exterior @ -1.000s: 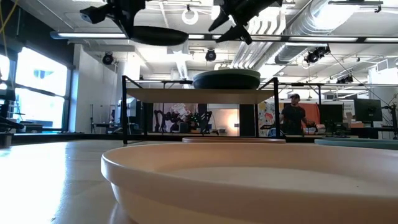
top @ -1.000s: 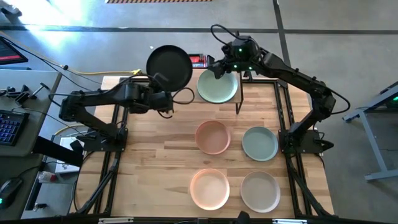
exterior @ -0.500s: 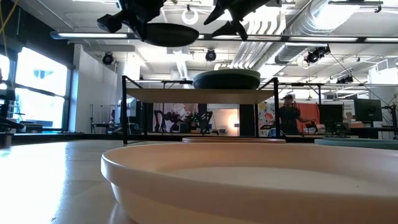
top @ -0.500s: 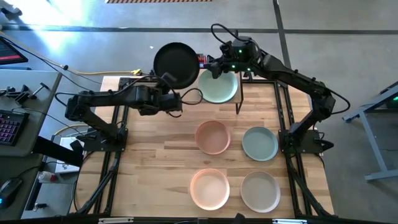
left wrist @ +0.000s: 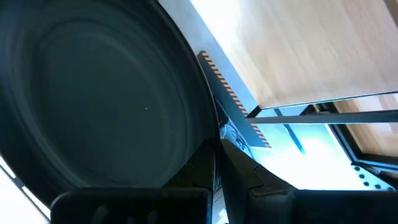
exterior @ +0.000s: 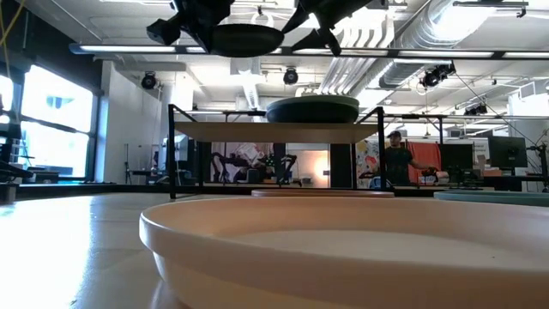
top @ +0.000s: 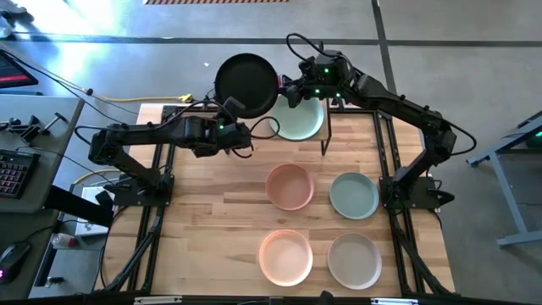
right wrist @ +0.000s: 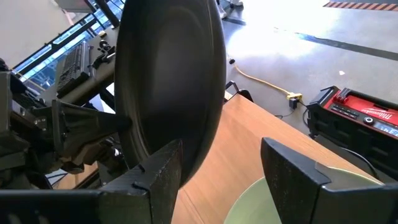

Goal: Place and stack plates onto a shelf
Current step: Stack the black plate on the top of the green plate on the shelf

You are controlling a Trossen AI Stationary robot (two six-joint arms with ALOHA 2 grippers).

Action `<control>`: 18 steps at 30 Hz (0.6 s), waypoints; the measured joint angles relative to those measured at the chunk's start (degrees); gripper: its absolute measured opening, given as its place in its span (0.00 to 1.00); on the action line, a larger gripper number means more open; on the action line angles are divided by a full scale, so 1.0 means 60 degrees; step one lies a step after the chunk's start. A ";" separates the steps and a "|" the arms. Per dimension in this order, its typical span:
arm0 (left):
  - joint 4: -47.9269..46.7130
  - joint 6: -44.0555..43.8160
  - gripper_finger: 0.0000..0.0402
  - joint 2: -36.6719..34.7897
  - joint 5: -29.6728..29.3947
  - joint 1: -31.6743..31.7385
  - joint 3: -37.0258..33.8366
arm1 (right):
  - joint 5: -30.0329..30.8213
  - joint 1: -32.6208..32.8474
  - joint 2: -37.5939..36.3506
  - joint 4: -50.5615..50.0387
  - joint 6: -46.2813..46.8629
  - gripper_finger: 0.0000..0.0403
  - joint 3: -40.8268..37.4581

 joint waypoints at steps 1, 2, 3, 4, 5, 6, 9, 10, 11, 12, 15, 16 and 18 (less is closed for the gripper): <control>0.0042 0.0073 0.00 0.0000 0.0004 0.0000 0.0000 | 0.0016 0.0000 0.0000 0.0011 0.0000 0.50 0.0000; 0.0117 0.0117 0.00 0.0000 0.0004 0.0000 0.0000 | 0.0026 0.0000 0.0000 0.0014 0.0005 0.50 0.0000; 0.0238 0.0131 0.00 0.0000 0.0005 0.0000 0.0000 | 0.0025 0.0000 0.0000 0.0014 0.0079 0.50 0.0000; 0.0365 0.0176 0.00 0.0000 -0.0001 -0.0005 0.0000 | 0.0028 0.0000 0.0000 0.0014 0.0200 0.50 0.0000; 0.0472 0.0239 0.00 0.0000 -0.0005 -0.0025 0.0000 | 0.0028 -0.0002 -0.0002 0.0017 0.0329 0.50 0.0000; 0.0557 0.0333 0.00 0.0000 -0.0007 -0.0047 0.0000 | 0.0033 0.0000 0.0000 0.0017 0.0354 0.50 0.0000; 0.0857 0.0555 0.00 0.0000 -0.0012 -0.0129 0.0000 | 0.0312 0.0000 0.0000 0.0020 0.0384 0.49 0.0000; 0.0963 0.0620 0.00 0.0000 -0.0007 -0.0164 0.0000 | 0.0351 -0.0002 0.0000 0.0021 0.0444 0.48 0.0000; 0.1058 0.0693 0.00 0.0000 -0.0007 -0.0193 0.0000 | 0.0351 -0.0002 0.0000 0.0021 0.0553 0.47 0.0000; 0.1134 0.0759 0.00 0.0000 -0.0009 -0.0218 0.0000 | 0.0349 0.0000 0.0000 0.0021 0.0584 0.46 0.0000; 0.1176 0.0788 0.00 0.0000 -0.0011 -0.0251 0.0000 | 0.0349 0.0000 0.0000 0.0018 0.0583 0.40 0.0000; 0.1176 0.0785 0.00 0.0000 -0.0011 -0.0251 0.0000 | 0.0346 0.0000 0.0000 0.0017 0.0583 0.38 0.0000; 0.1180 0.0796 0.00 0.0000 -0.0007 -0.0251 0.0000 | 0.0345 0.0000 0.0000 0.0021 0.0583 0.33 0.0000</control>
